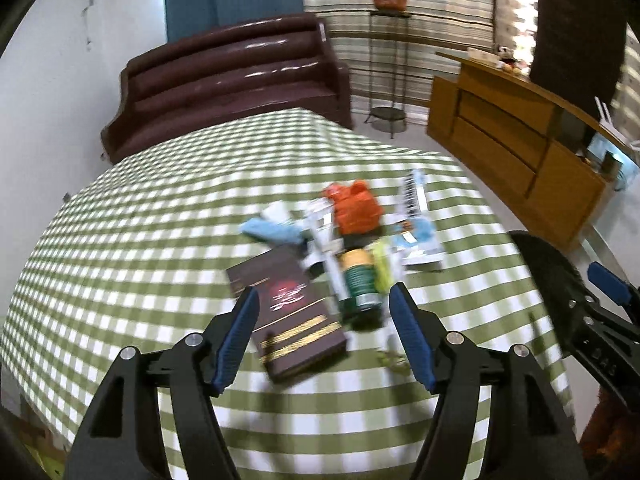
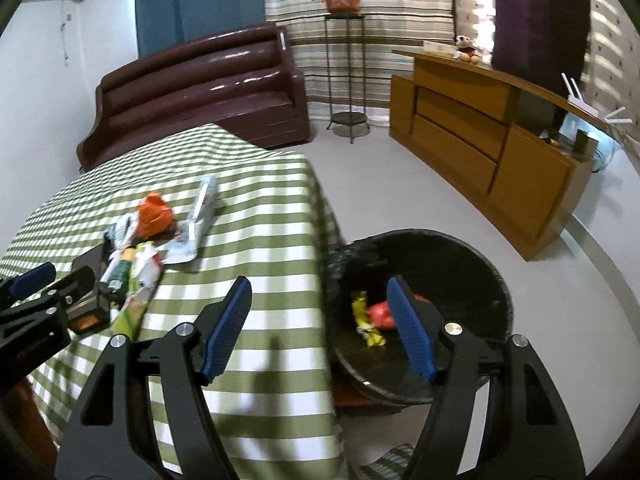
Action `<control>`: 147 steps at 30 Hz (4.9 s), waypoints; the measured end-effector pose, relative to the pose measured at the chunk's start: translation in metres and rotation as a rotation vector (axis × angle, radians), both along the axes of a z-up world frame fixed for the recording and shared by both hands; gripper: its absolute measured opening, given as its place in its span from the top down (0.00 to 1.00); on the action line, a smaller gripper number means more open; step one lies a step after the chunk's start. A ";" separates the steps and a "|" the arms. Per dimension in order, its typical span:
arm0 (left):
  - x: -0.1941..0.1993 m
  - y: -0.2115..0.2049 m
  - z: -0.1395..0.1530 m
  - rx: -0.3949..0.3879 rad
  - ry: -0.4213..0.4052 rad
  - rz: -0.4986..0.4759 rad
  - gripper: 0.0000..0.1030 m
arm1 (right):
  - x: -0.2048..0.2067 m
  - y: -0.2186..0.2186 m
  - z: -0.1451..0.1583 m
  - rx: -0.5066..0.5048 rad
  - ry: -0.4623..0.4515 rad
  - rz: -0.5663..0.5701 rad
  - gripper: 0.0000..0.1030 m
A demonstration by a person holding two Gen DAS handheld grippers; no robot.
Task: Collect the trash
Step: 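Move the left gripper to the dark cigarette box and grasp it, then grasp the yellow-green wrapper with the right gripper while the left gripper holds the cigarette box, then carry the box and wrapper over the black bin and open both grippers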
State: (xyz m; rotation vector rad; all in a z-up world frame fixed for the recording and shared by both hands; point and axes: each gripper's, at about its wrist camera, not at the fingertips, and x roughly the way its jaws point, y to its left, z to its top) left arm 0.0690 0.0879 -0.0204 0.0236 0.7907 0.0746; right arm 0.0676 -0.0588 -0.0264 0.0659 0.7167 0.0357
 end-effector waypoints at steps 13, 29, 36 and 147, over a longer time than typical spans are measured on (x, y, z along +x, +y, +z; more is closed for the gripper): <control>0.010 0.019 -0.029 0.009 0.081 0.038 0.32 | 0.000 0.025 -0.008 -0.002 0.037 0.037 0.33; 0.001 0.056 -0.033 -0.047 0.138 0.075 0.30 | 0.002 0.042 -0.011 -0.002 0.053 0.060 0.33; 0.009 0.056 -0.030 -0.063 0.136 0.026 0.30 | 0.003 0.062 -0.006 -0.007 0.048 0.091 0.33; 0.047 -0.174 -0.015 -0.001 -0.019 -0.400 0.47 | 0.005 -0.119 -0.018 -0.001 0.032 -0.236 0.83</control>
